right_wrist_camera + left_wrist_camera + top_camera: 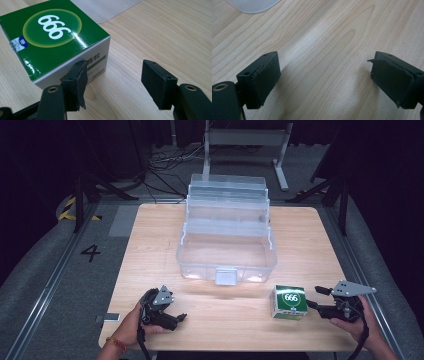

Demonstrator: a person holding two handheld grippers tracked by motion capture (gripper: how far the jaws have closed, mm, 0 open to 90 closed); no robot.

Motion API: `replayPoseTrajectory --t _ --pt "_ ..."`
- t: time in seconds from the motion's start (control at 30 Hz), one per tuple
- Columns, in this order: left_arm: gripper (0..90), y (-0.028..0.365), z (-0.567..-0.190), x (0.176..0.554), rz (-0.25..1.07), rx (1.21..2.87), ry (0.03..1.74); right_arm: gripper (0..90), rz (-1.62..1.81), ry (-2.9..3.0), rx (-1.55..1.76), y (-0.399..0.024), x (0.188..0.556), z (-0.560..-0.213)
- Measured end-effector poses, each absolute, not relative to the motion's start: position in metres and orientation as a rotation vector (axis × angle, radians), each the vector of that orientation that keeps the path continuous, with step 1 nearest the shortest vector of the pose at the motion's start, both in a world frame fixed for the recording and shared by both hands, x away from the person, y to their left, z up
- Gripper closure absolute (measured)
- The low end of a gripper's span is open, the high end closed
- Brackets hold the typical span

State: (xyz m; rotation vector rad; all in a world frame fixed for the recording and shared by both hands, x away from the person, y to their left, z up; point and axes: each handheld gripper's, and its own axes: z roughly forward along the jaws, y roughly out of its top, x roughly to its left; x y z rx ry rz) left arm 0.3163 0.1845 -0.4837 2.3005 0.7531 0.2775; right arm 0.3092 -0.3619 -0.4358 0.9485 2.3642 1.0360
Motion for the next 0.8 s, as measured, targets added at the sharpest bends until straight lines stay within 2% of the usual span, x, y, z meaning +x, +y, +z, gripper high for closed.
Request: replayPoseTrajectory --t 0.23,0.8 --pt "0.7 0.183 -0.485 0.318 0.289 2.304 0.828 39.8 1.022 2.393 0.879 -0.343 0.315 -0.433" --pt "0.5 0.186 -0.484 0.319 0.291 2.308 0.819 40.7 1.029 2.492 0.746 -0.296 0.32 -0.428"
